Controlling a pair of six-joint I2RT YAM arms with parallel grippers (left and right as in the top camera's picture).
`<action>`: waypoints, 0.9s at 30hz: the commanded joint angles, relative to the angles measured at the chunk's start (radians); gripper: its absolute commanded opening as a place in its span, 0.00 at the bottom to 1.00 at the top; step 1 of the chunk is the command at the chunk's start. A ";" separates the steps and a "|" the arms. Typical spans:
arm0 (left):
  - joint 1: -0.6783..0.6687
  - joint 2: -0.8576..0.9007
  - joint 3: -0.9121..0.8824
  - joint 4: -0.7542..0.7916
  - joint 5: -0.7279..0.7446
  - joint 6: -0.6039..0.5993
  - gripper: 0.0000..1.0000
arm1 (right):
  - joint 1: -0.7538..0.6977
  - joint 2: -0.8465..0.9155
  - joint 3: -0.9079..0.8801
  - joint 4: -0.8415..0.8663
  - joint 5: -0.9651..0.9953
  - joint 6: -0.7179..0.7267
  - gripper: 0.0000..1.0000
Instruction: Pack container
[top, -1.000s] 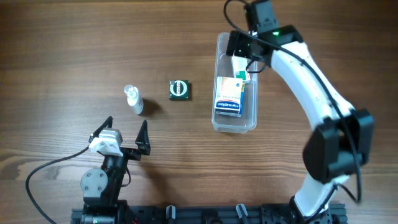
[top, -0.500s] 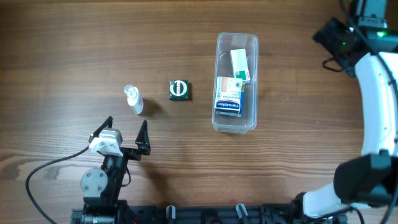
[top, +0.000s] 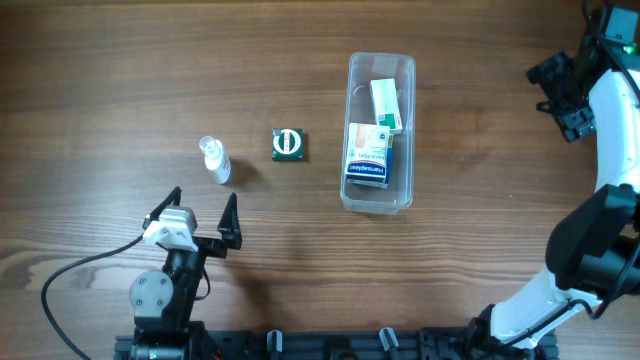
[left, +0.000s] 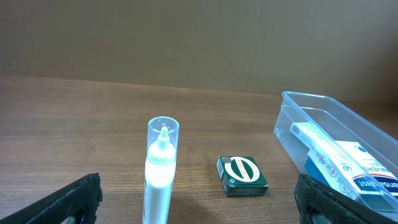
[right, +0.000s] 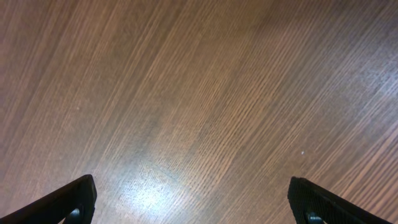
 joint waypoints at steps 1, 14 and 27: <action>0.010 -0.002 -0.003 -0.005 0.008 0.019 1.00 | 0.002 0.011 -0.003 0.003 -0.016 0.019 1.00; 0.010 -0.002 -0.002 0.199 0.332 0.019 1.00 | 0.002 0.011 -0.003 0.007 -0.016 0.020 1.00; 0.009 0.358 0.570 -0.175 0.408 0.229 1.00 | 0.002 0.011 -0.003 0.007 -0.016 0.020 1.00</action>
